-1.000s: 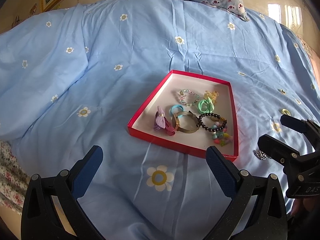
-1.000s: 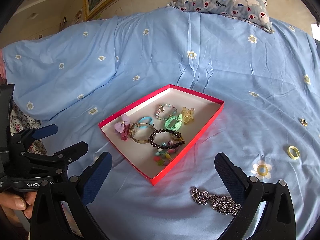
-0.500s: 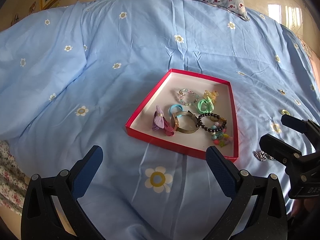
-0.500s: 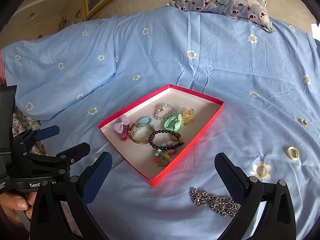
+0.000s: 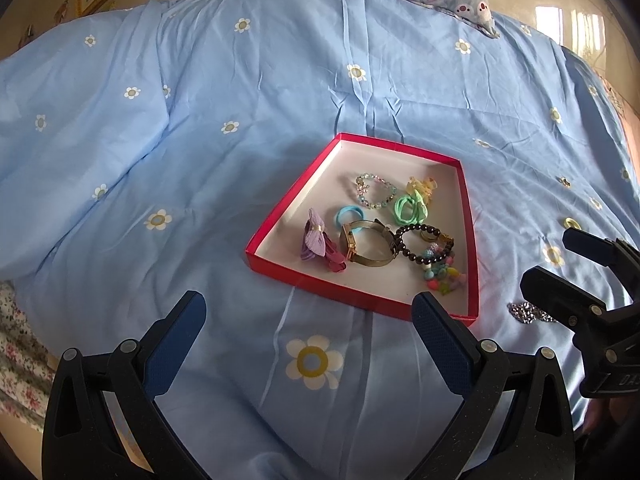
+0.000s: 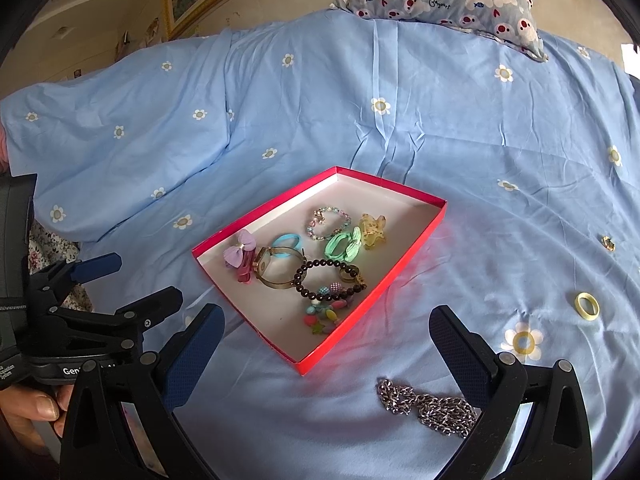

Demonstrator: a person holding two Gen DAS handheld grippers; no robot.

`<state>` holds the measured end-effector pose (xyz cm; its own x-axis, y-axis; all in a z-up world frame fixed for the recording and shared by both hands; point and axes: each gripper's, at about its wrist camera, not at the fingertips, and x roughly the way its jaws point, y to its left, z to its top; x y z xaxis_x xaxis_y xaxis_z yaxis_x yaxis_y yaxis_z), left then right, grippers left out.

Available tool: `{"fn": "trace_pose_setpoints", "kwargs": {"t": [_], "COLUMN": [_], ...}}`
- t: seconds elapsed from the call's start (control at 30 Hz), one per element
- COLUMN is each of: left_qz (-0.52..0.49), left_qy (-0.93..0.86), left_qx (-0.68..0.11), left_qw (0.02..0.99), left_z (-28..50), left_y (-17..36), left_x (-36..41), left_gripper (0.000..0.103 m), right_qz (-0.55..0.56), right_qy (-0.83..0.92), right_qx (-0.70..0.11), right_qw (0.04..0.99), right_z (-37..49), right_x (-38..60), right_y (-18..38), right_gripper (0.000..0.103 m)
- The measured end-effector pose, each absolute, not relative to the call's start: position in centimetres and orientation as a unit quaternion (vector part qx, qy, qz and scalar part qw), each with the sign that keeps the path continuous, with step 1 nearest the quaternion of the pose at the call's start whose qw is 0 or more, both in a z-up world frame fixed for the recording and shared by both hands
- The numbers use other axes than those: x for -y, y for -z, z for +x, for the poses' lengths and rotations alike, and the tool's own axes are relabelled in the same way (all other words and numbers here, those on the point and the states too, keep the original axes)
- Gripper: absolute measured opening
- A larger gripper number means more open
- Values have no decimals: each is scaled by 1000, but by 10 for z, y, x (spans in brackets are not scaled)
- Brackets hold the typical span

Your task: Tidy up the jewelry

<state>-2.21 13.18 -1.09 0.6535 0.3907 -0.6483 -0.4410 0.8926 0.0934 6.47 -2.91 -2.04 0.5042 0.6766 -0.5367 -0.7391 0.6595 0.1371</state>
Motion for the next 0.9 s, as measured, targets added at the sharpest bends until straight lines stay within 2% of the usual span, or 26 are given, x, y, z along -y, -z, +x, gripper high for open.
{"fn": "trace_pose_setpoints", "kwargs": {"t": [0.9], "left_qz": [-29], "left_qy": [-198], "left_qx": [-352], "left_qw": [915], "left_z": [-4], "left_y": [8], "left_x": [-130], "left_gripper": [103], "right_qz": [-53], "right_qy": [-408], "right_qx": [-304], "right_qw": [859], "right_z": [79], "right_x": [24], "right_y": [27], "right_gripper": [103]}}
